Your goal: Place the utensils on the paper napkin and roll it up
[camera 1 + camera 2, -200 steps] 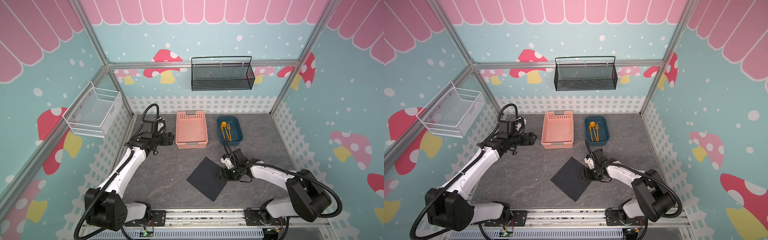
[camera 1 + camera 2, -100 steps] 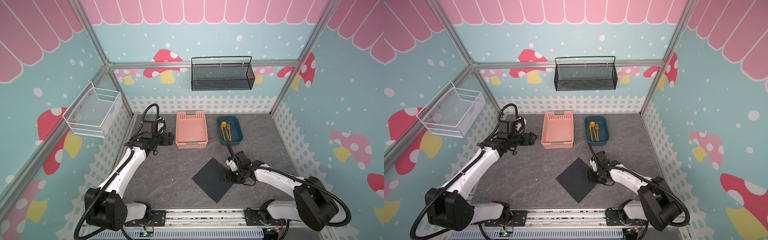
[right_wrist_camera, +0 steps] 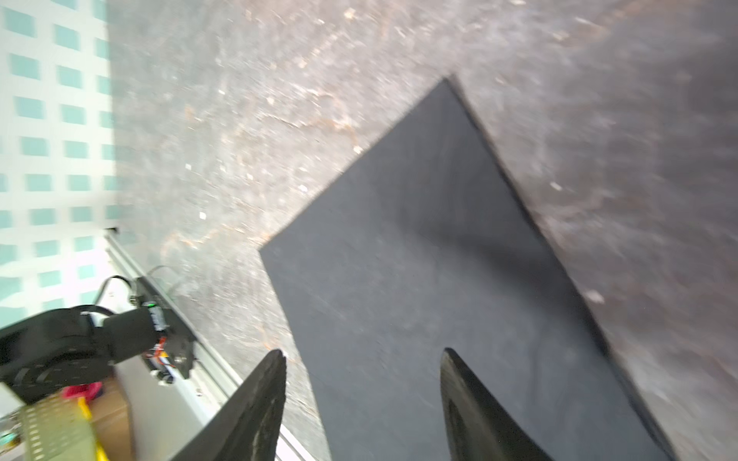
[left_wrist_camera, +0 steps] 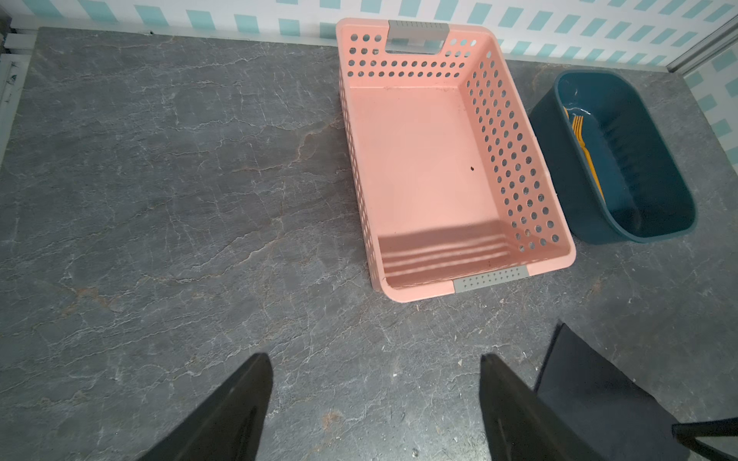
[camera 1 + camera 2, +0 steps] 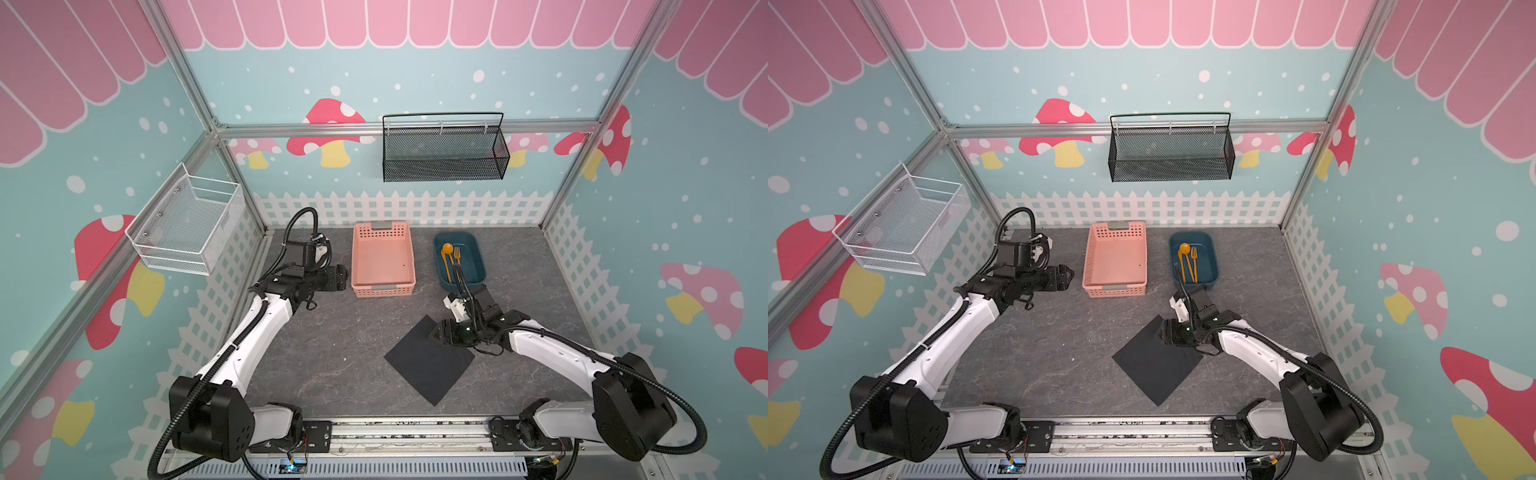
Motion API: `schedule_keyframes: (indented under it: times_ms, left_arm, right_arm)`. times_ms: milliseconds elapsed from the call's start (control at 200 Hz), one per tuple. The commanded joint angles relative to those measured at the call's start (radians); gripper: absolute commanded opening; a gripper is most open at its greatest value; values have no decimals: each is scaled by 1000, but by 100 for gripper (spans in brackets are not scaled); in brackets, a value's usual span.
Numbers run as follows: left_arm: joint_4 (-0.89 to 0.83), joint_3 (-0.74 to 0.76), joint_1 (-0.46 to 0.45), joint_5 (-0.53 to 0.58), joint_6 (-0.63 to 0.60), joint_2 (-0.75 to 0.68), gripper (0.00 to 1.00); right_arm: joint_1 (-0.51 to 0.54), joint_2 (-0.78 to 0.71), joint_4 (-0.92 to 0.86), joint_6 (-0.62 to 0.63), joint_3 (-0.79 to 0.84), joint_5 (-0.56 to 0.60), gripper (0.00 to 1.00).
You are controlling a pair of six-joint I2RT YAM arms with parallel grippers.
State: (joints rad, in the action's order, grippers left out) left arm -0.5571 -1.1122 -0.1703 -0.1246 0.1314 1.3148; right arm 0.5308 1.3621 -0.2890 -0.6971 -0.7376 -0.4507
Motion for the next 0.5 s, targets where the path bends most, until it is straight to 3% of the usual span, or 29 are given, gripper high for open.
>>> schedule_keyframes:
  times_ms: [0, 495]
  left_arm:
    - [6, 4, 5, -2, 2, -2, 83]
    - [6, 6, 6, -14, 3, -8, 83]
  right_arm:
    - [1, 75, 115, -39, -34, -64, 62]
    - [-1, 375, 192, 10, -164, -60, 60]
